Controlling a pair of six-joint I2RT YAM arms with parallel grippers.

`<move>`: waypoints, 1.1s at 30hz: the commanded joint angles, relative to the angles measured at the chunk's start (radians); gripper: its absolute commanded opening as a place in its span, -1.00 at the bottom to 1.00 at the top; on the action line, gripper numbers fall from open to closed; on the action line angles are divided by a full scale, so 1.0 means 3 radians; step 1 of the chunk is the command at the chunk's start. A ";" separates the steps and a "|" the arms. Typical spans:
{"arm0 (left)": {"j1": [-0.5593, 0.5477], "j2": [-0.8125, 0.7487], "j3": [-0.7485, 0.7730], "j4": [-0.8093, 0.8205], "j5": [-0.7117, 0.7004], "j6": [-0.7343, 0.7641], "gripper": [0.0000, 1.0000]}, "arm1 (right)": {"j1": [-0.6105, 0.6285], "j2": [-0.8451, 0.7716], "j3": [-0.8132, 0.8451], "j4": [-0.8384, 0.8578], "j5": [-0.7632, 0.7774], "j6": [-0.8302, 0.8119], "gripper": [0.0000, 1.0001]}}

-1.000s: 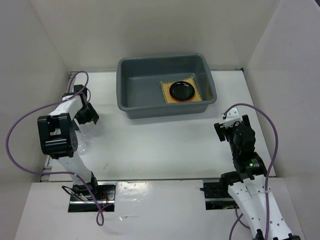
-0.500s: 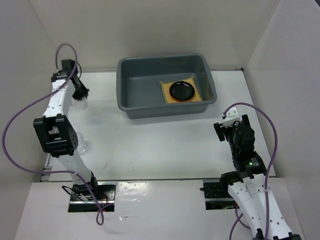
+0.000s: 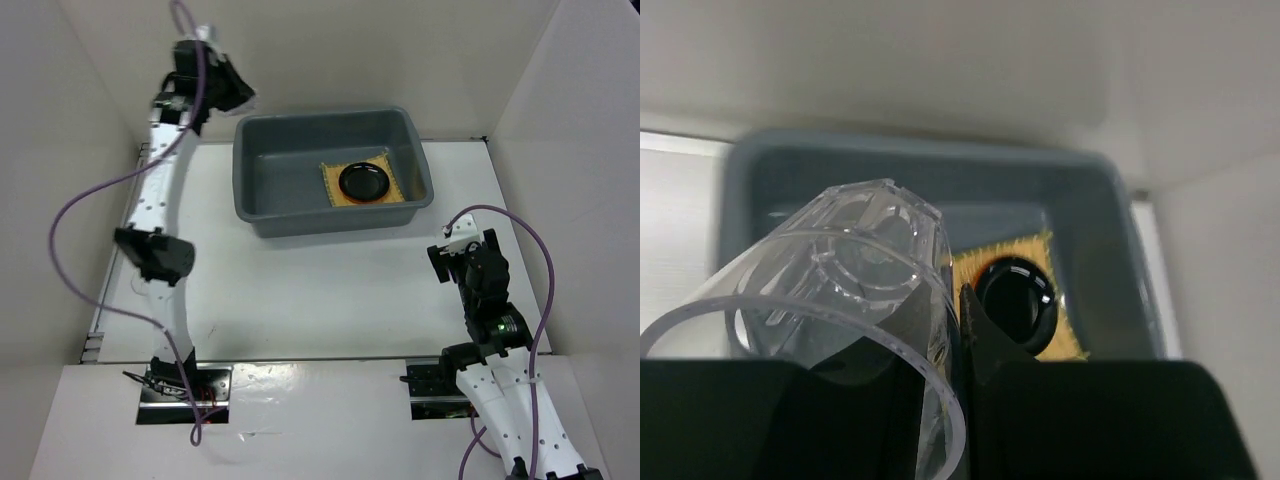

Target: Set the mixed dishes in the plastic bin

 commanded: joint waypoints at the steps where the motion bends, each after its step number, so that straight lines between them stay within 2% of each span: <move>1: -0.0549 0.1052 0.1307 -0.1522 -0.0334 0.0565 -1.00 | 0.0029 -0.0022 0.0000 0.0176 0.0048 0.0019 0.83; 2: -0.0601 0.1206 0.1646 -0.1727 -0.0451 0.0489 -1.00 | 0.0029 -0.0052 0.0000 0.0176 0.0048 0.0019 0.83; 5: -0.0764 0.1575 0.1797 -0.1923 -0.0559 0.0432 -1.00 | 0.0060 -0.0052 -0.0030 0.0176 0.0078 0.0019 0.83; 10: -0.0913 0.1795 0.1793 -0.2041 -0.0785 0.0335 -1.00 | 0.0060 -0.0083 -0.0030 0.0206 0.0078 0.0019 0.83; 17: -0.0944 0.1827 0.1145 -0.2041 -0.0836 0.0335 -1.00 | 0.0060 -0.0114 -0.0030 0.0207 0.0109 0.0019 0.83; 20: -0.0944 0.1857 0.0965 -0.2041 -0.0867 0.0269 -0.93 | 0.0060 -0.0114 -0.0030 0.0207 0.0109 0.0019 0.83; 23: -0.0980 0.1888 0.0965 -0.2041 -0.0826 0.0268 -0.90 | 0.0060 -0.0114 -0.0030 0.0207 0.0109 0.0019 0.83; 27: -0.1015 0.1888 0.1092 -0.2041 -0.0826 0.0268 -0.73 | 0.0060 -0.0114 -0.0030 0.0207 0.0109 0.0019 0.83; 30: -0.1015 0.1802 0.1093 -0.2041 -0.0826 0.0268 -0.13 | 0.0060 -0.0114 -0.0030 0.0207 0.0109 0.0019 0.83; 31: -0.1015 0.1766 0.1093 -0.2041 -0.0826 0.0268 0.35 | 0.0060 -0.0083 -0.0030 0.0207 0.0109 0.0019 0.83; 33: -0.1015 0.1588 0.0961 -0.2041 -0.0826 0.0268 0.87 | 0.0060 -0.0083 -0.0030 0.0207 0.0109 0.0019 0.83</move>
